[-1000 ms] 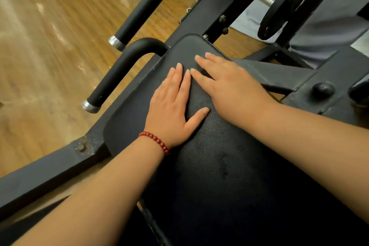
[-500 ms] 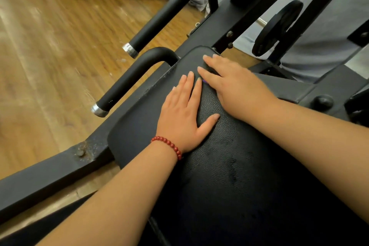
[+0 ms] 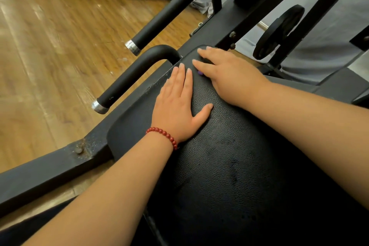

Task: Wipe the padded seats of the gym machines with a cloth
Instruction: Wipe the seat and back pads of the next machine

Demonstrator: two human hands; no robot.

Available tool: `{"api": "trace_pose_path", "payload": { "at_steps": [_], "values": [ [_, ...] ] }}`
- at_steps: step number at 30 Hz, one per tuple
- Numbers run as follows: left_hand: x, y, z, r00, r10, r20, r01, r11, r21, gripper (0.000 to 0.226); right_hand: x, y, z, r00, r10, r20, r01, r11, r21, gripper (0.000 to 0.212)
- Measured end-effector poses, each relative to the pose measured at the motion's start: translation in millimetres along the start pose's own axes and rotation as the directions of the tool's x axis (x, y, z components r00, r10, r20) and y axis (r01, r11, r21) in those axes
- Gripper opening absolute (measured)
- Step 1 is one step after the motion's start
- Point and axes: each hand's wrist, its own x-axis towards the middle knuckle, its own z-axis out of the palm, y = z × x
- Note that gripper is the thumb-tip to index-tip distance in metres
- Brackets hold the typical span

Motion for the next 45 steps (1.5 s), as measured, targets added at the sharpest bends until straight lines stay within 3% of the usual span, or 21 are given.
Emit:
{"api": "trace_pose_path", "payload": {
  "at_steps": [2, 7, 13, 17, 20, 26, 31, 34, 38, 43, 45],
  "values": [
    [0, -2, 1, 1.0, 0.006, -0.003, -0.006, 1.0, -0.013, 0.095, -23, 1, -1, 0.996, -0.044, -0.077, 0.044, 0.999, -0.001, 0.043],
    [0, -1, 3, 1.0, 0.007, -0.02, -0.007, 1.0, -0.004, 0.094, -26, 3, 3, 0.996, -0.084, -0.021, 0.084, 0.996, -0.023, 0.048],
    [1, -2, 3, 1.0, 0.014, -0.006, -0.014, 1.0, -0.009, 0.095, 27, -3, 3, 0.996, 0.069, 0.049, -0.07, 0.997, 0.024, 0.047],
    [1, -3, 3, 1.0, 0.007, -0.02, -0.007, 1.0, -0.015, 0.096, -17, 0, 1, 0.995, -0.058, -0.087, 0.061, 0.998, 0.033, 0.043],
    [-1, -2, 4, 1.0, -0.006, -0.025, 0.005, 1.0, -0.019, 0.096, -19, 2, 0, 0.996, -0.083, -0.013, 0.083, 0.997, -0.009, 0.046],
    [-3, 0, 0, 0.997, -0.061, -0.051, 0.062, 0.998, 0.012, 0.096, 29, -8, -2, 0.994, 0.065, 0.082, -0.068, 0.997, 0.031, 0.046],
    [-7, 4, -3, 0.991, -0.122, -0.063, 0.121, 0.993, -0.014, 0.092, -20, -3, -1, 0.999, -0.029, -0.038, 0.031, 0.997, 0.072, 0.038],
    [-13, -7, -7, 0.995, -0.095, -0.025, 0.094, 0.995, -0.031, 0.092, -40, -6, 0, 0.997, -0.072, 0.016, 0.071, 0.995, 0.075, 0.051],
    [-27, -27, -9, 0.998, -0.064, 0.024, 0.063, 0.998, 0.024, 0.09, -18, -4, 7, 0.994, -0.09, -0.054, 0.091, 0.996, 0.021, 0.045],
    [-24, -28, -4, 0.998, -0.061, -0.014, 0.061, 0.998, -0.002, 0.088, 30, -18, 7, 0.998, 0.047, -0.03, -0.046, 0.998, 0.043, 0.044],
    [-25, -29, -4, 0.998, -0.056, -0.018, 0.056, 0.998, -0.004, 0.088, 18, -21, 15, 0.995, -0.024, -0.094, 0.031, 0.997, 0.069, 0.041]
  ]
}}
